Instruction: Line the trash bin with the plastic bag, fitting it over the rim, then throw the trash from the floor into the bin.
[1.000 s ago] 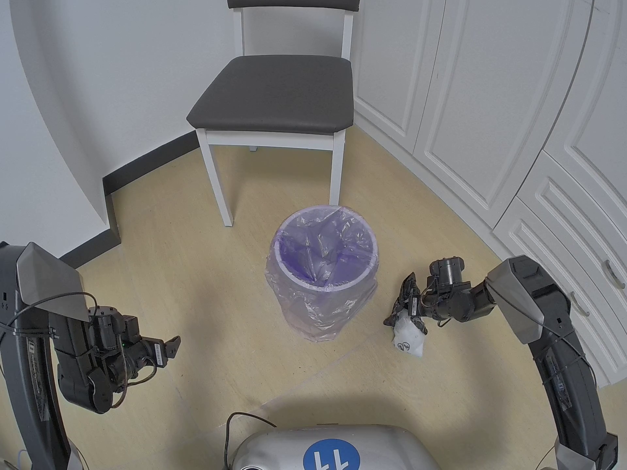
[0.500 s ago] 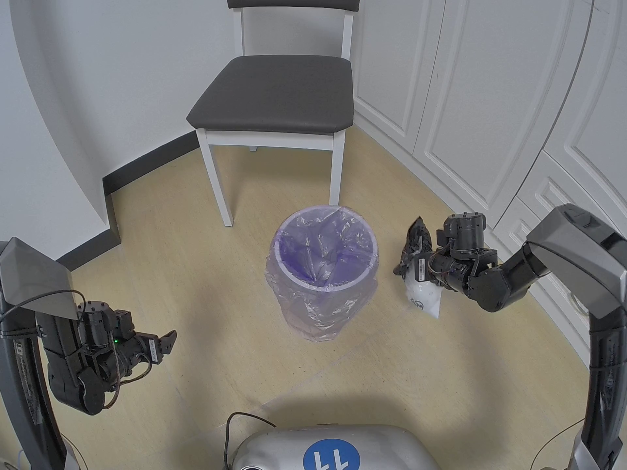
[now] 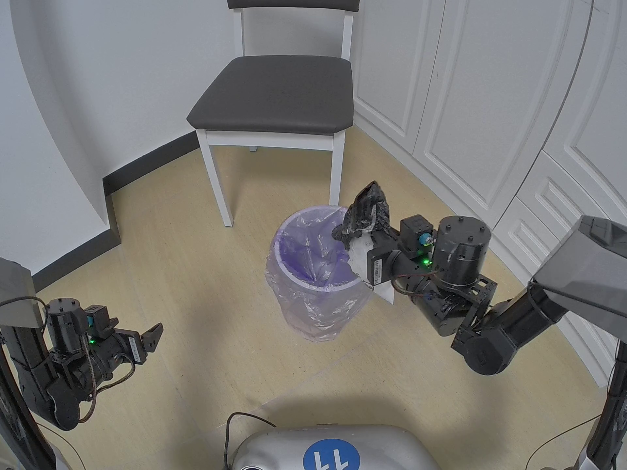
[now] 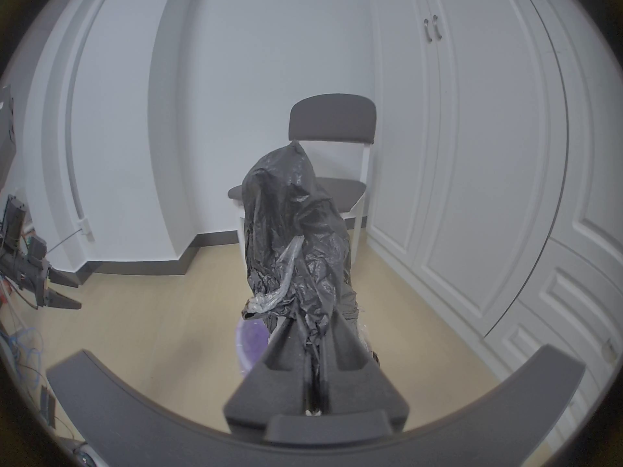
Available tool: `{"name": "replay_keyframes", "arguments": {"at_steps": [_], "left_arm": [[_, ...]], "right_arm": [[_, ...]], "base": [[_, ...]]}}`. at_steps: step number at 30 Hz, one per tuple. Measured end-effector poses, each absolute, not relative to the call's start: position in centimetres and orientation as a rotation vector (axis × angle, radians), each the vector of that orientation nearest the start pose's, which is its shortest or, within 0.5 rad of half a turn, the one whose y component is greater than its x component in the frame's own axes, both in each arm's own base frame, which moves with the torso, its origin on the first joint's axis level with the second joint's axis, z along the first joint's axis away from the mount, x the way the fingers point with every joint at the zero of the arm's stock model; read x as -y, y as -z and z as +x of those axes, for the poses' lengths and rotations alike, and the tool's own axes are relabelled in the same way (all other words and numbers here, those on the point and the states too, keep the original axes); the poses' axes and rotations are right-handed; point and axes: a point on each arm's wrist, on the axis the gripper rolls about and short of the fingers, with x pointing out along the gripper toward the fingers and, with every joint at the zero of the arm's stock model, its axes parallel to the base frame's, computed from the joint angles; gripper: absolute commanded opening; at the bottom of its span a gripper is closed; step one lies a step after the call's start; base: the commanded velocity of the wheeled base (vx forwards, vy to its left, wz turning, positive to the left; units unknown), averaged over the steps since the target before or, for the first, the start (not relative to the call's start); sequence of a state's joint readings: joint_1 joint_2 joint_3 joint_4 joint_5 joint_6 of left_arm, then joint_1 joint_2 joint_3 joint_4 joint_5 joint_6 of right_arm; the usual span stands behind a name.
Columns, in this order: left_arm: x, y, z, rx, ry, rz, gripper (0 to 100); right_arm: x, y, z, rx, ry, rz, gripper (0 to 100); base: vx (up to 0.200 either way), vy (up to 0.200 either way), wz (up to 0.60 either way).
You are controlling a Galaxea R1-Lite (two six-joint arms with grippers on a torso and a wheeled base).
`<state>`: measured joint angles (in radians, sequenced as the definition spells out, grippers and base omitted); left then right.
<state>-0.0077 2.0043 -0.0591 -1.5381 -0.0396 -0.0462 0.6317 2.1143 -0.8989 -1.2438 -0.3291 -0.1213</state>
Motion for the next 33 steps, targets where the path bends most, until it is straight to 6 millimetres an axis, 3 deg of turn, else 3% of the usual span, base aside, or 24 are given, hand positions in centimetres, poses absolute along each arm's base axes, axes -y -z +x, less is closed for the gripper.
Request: {"name": "replay_keyframes", "arguments": {"at_steps": [5,13,20,30,33], "left_arm": [[0.2,-5.2,22.0,-0.373,0.033,-0.064,100],[-0.1,-6.7,21.5,-0.304,0.015,-0.071,100],[-0.3,-7.5,21.3,-0.263,0.008,-0.074,100],[-0.2,-7.9,21.1,-0.243,0.013,-0.073,100],[-0.2,-8.1,21.1,-0.238,0.014,-0.073,100]], "right_arm": [[-24.6,-11.7,33.2,0.019,-0.334,0.011,0],[-27.6,-10.8,38.1,-0.024,-0.383,0.323,0],[-28.3,-7.3,42.0,0.021,-0.395,0.417,0],[-28.8,-3.6,46.3,0.111,-0.426,0.49,0],[-28.9,-1.6,47.3,0.072,-0.417,0.48,0]], "base": [[0.0,0.0,0.0],[0.0,0.0,0.0],[0.0,0.0,0.0],[0.0,0.0,0.0],[0.0,0.0,0.0]]}}
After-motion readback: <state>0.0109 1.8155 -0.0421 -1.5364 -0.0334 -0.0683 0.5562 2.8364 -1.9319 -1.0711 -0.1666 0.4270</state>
